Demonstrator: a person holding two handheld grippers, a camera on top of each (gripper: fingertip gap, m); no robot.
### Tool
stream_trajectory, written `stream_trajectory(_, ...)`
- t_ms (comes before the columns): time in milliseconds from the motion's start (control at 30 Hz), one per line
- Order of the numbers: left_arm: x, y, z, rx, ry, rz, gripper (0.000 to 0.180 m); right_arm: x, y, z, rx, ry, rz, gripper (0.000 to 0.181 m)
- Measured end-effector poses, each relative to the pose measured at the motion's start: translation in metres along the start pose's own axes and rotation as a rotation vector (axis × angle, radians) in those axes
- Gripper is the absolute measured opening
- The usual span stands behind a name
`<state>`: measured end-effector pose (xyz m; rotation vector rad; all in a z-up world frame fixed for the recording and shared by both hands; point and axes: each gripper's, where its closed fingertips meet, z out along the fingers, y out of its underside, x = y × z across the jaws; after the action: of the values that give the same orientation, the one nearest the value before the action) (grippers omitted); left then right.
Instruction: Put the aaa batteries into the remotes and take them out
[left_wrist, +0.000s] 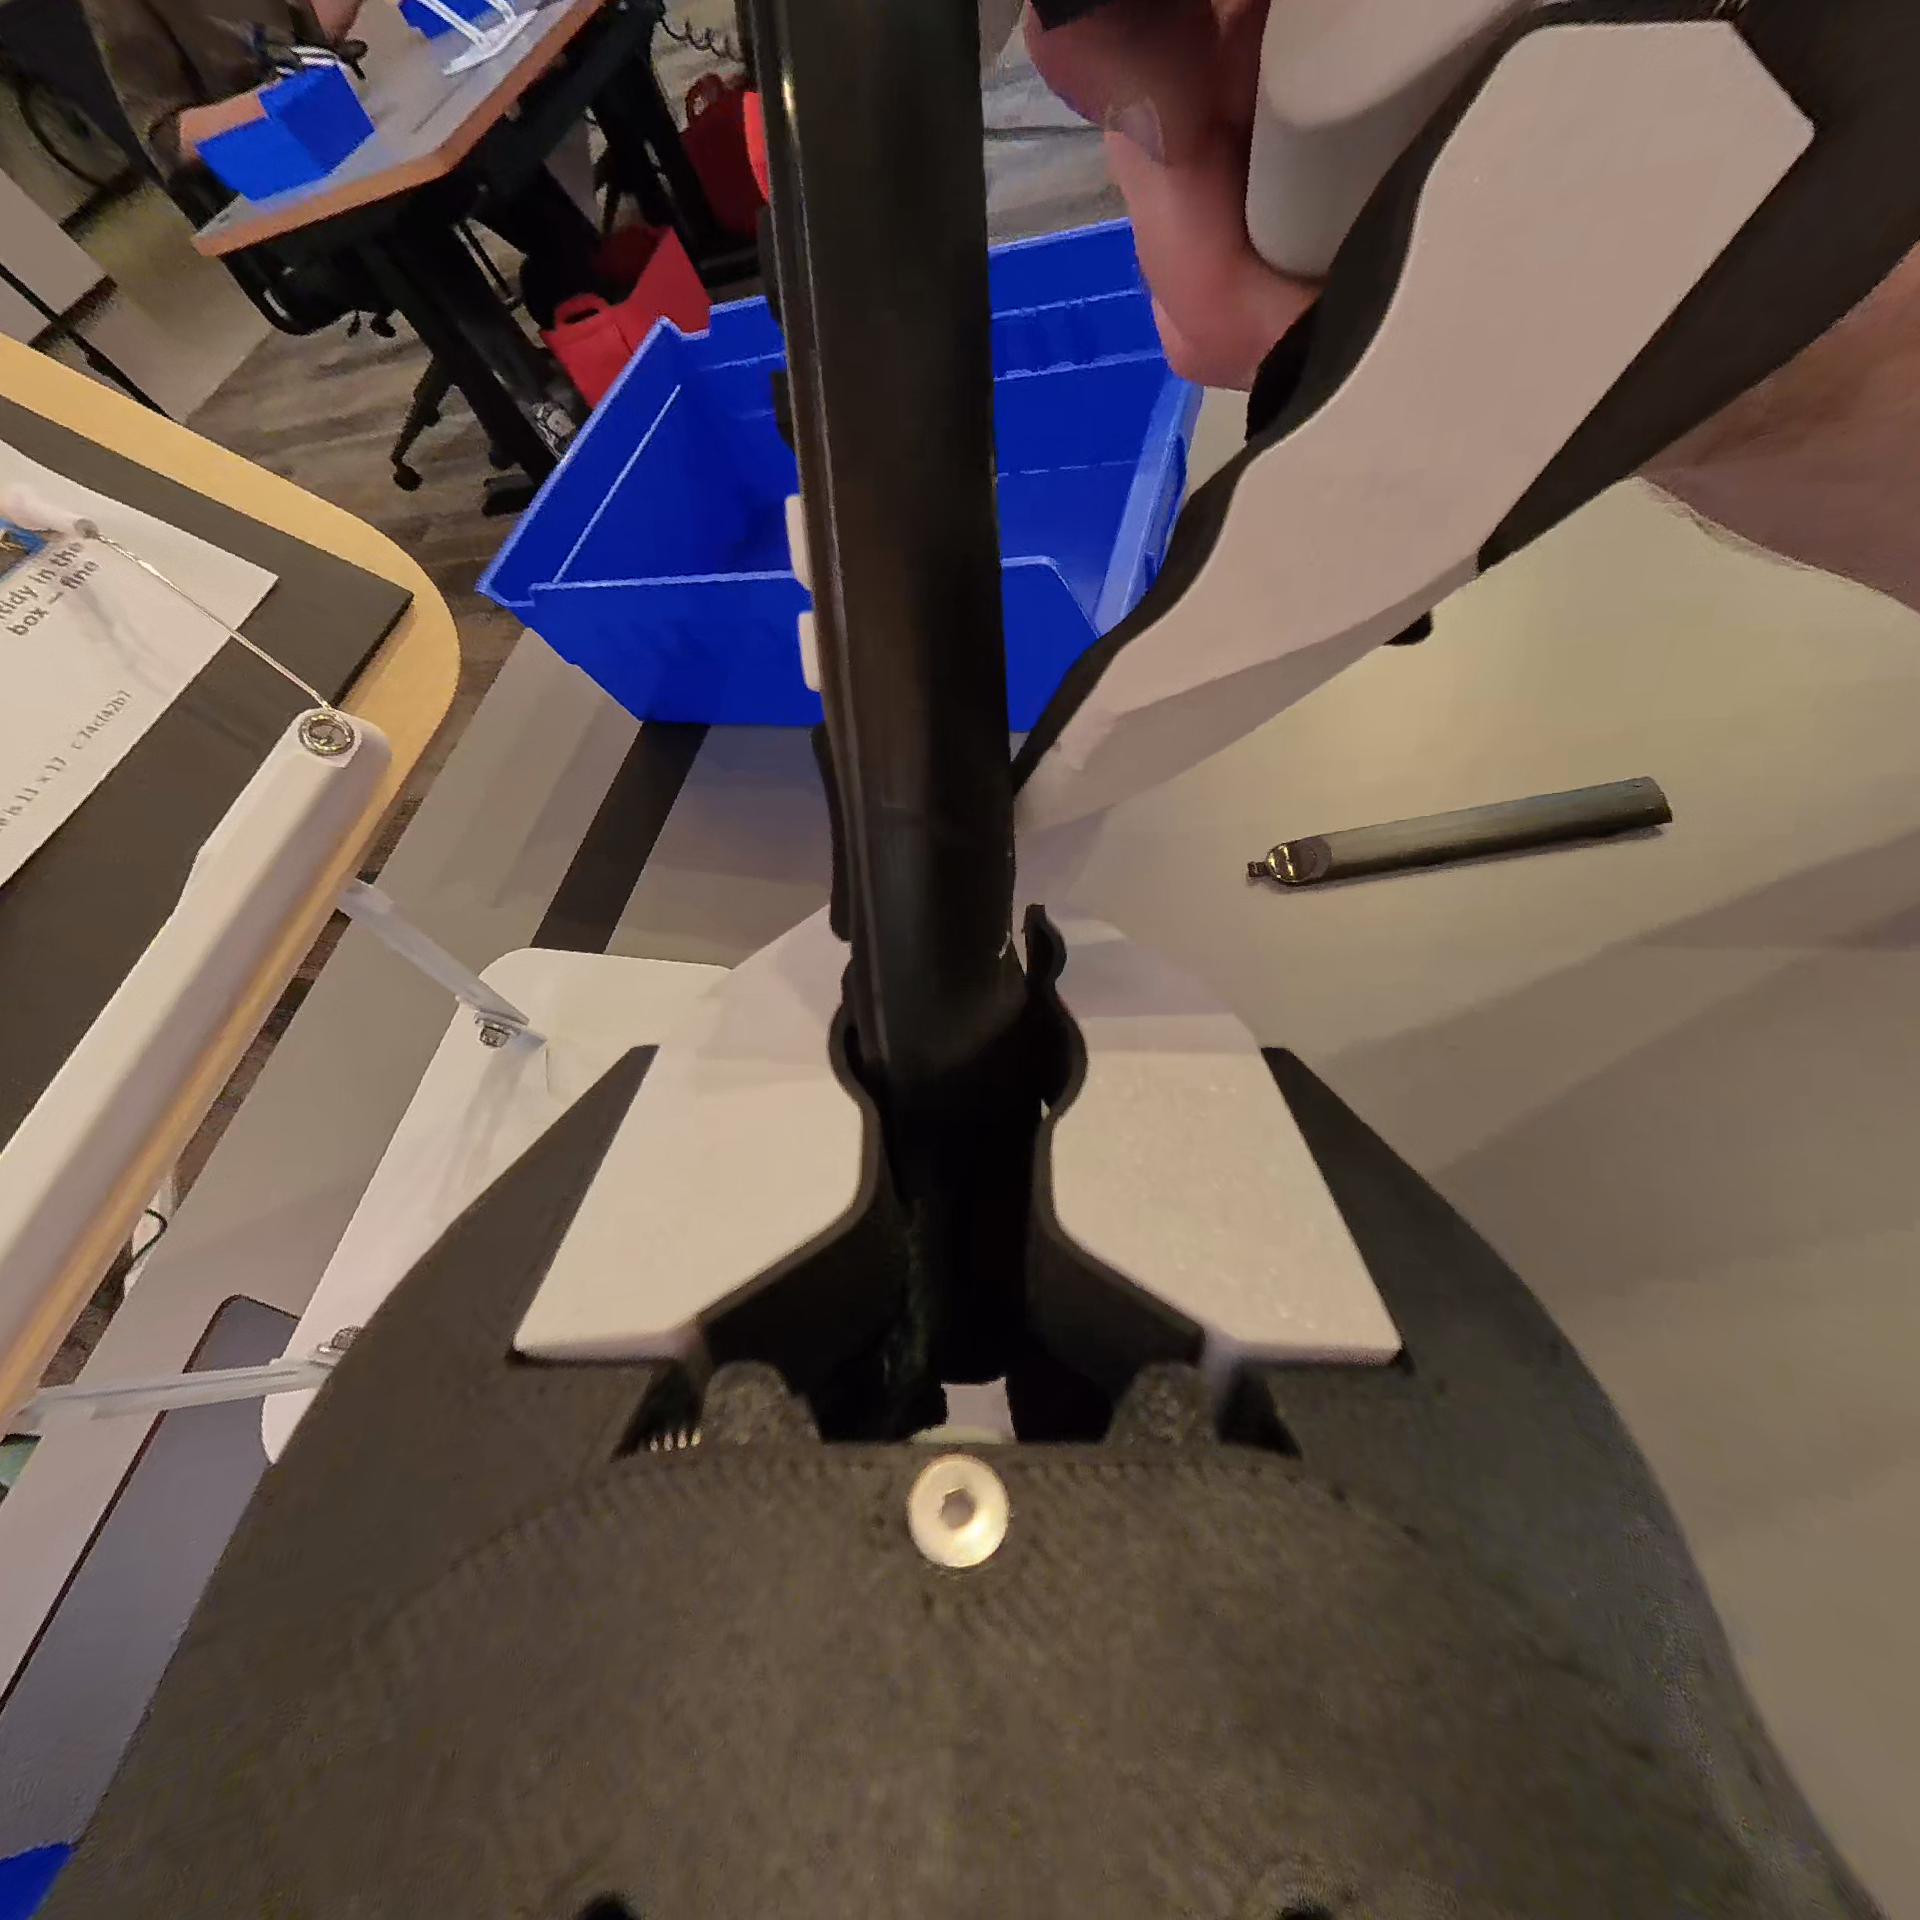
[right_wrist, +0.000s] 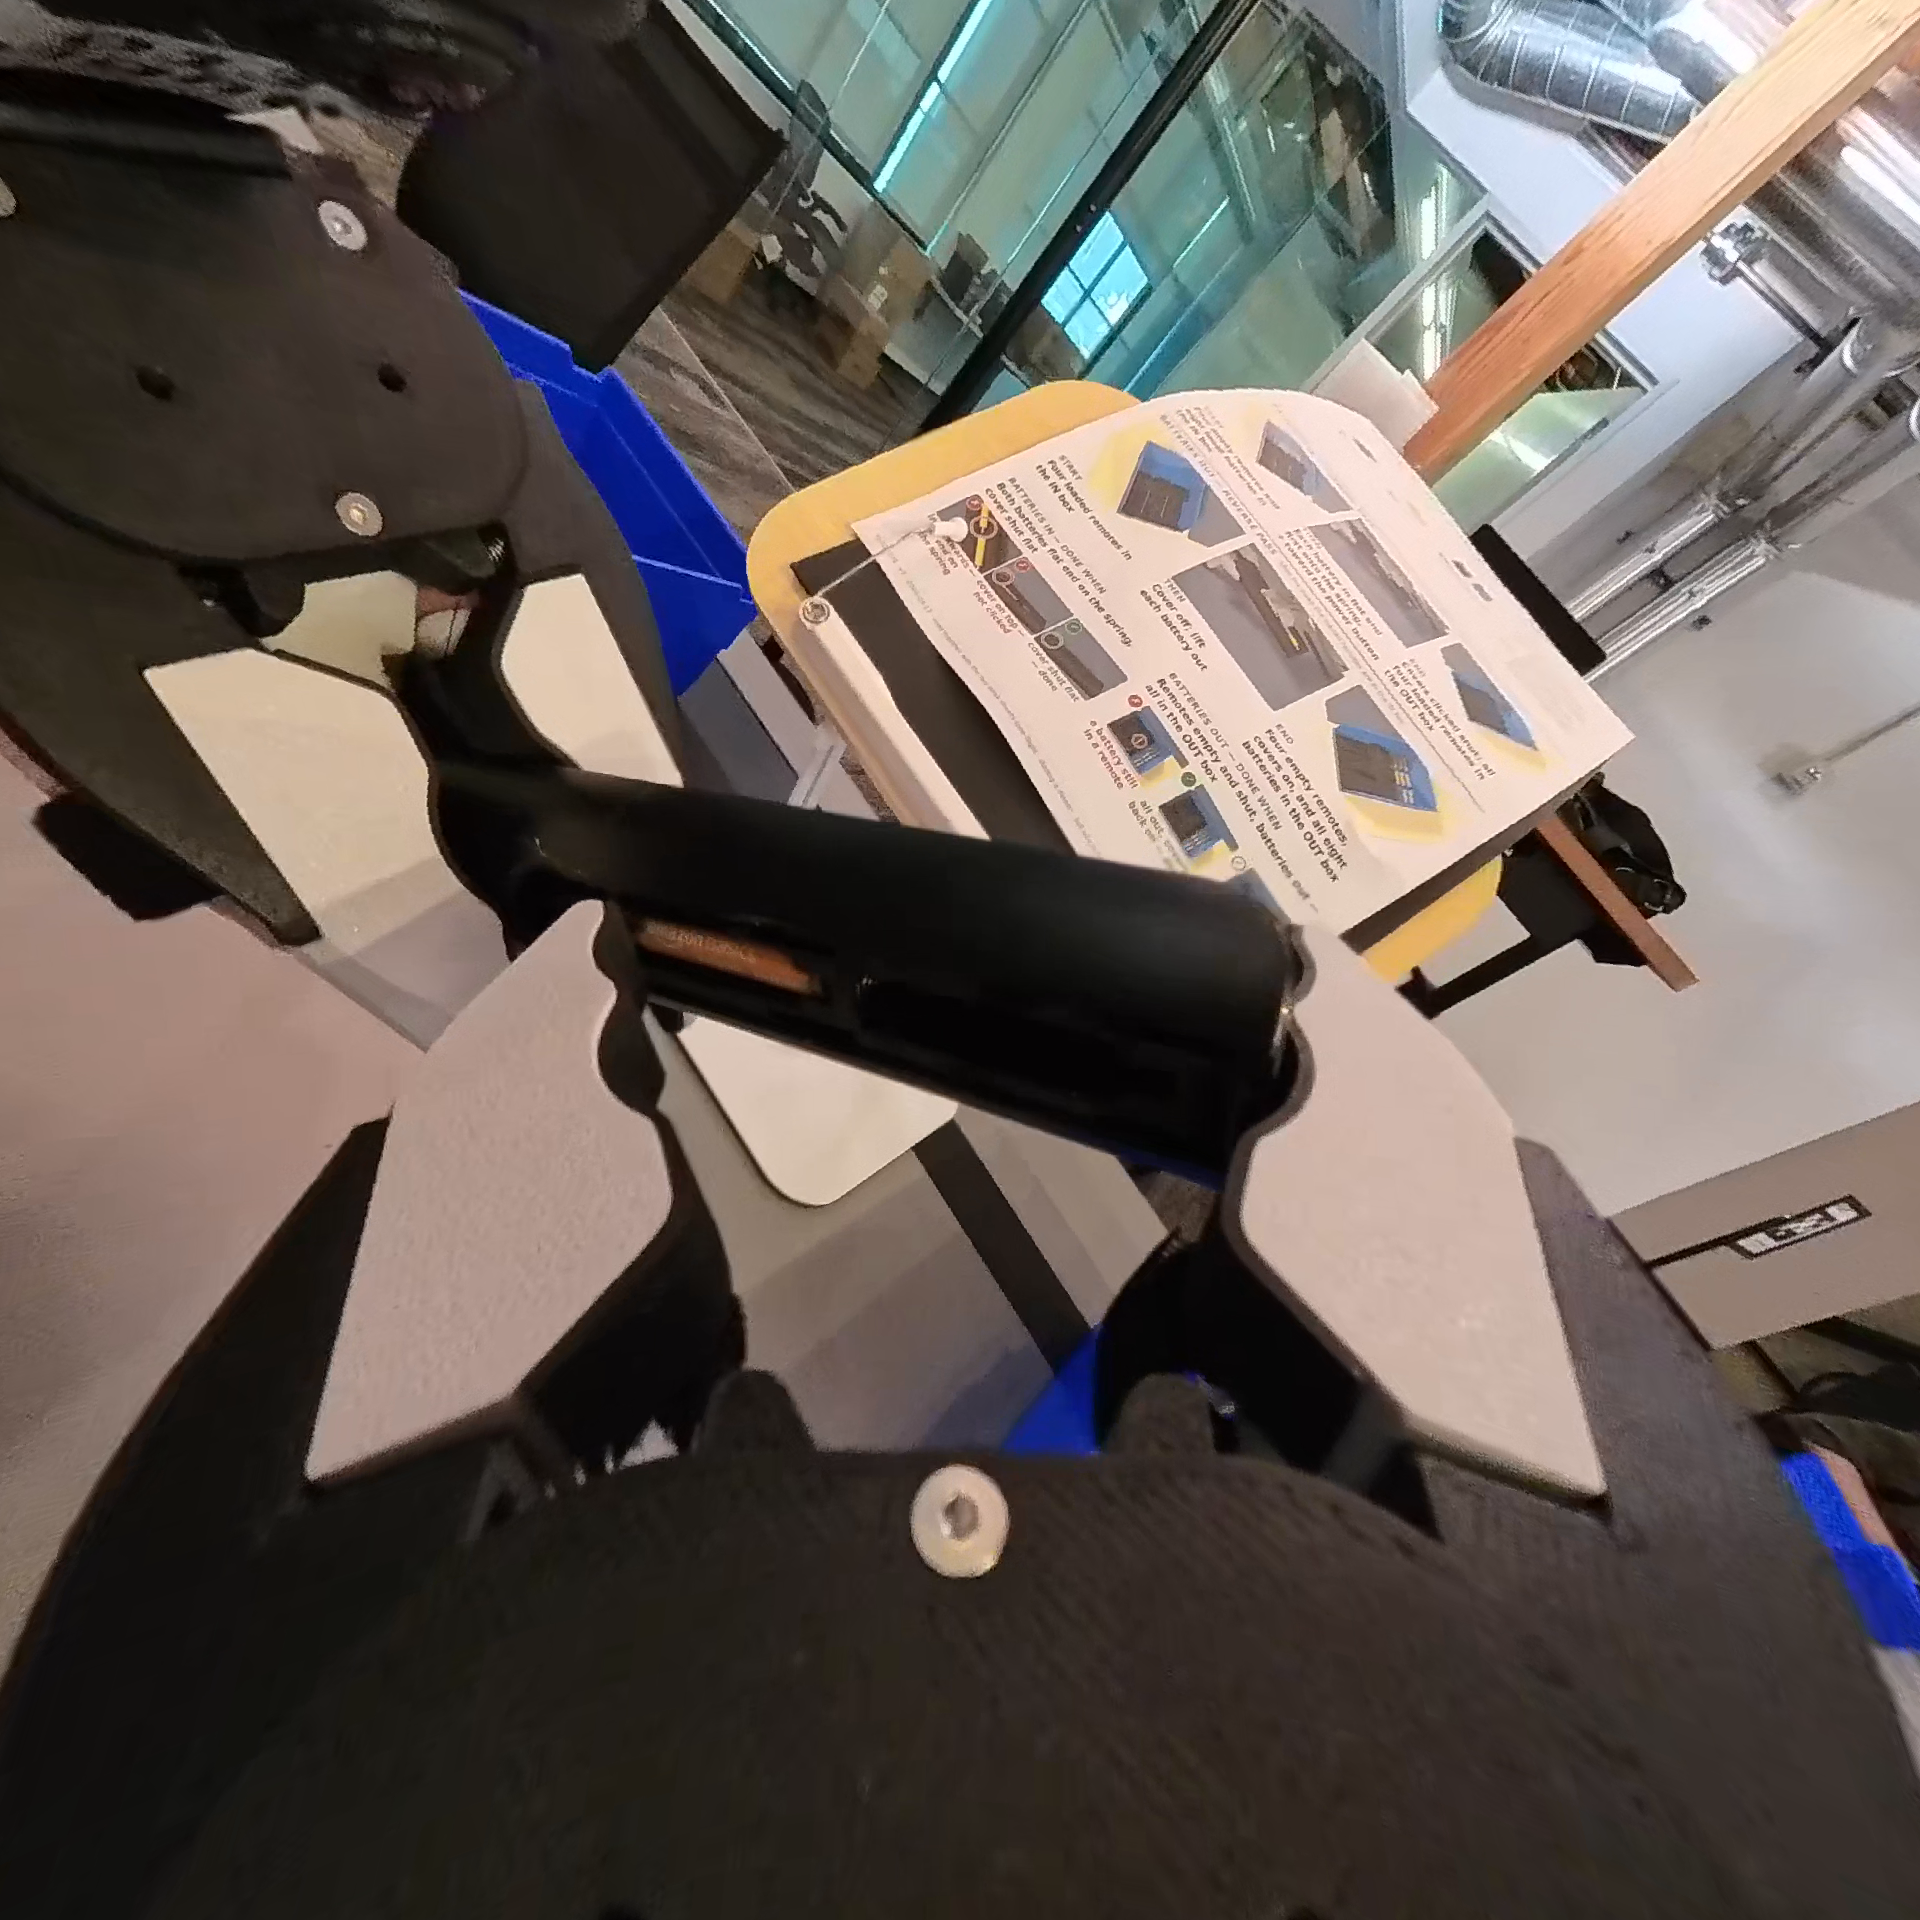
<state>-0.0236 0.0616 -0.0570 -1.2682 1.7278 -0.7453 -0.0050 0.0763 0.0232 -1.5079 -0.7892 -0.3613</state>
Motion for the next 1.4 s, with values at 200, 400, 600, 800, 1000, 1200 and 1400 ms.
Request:
stream_trajectory(200,-0.006,0.006,0.0,-0.031,-0.035,0.02,0.023,-0.002,0.004,-0.001,0.007,-0.014,0.024,0.102)
stream_trajectory(400,-0.005,0.01,0.002,-0.054,-0.017,0.03,0.024,-0.004,0.009,0.0,0.014,-0.007,0.028,0.103)
stream_trajectory(600,0.001,0.015,0.002,-0.064,0.074,-0.06,0.025,-0.004,0.011,0.001,-0.045,0.025,0.067,0.107)
stream_trajectory(800,0.008,0.007,0.003,-0.01,0.142,-0.189,0.025,0.0,0.001,-0.009,-0.083,0.212,-0.041,0.106)
stream_trajectory(1000,0.017,0.0,0.002,0.011,0.176,-0.224,0.025,-0.002,-0.001,-0.014,-0.073,0.213,-0.021,0.112)
stream_trajectory(1200,0.017,-0.003,0.003,0.016,0.123,-0.166,0.024,-0.001,-0.001,-0.017,-0.036,0.207,-0.007,0.112)
stream_trajectory(1400,0.009,0.002,0.005,-0.013,0.036,-0.125,0.024,-0.002,0.002,-0.01,-0.037,0.201,0.015,0.111)
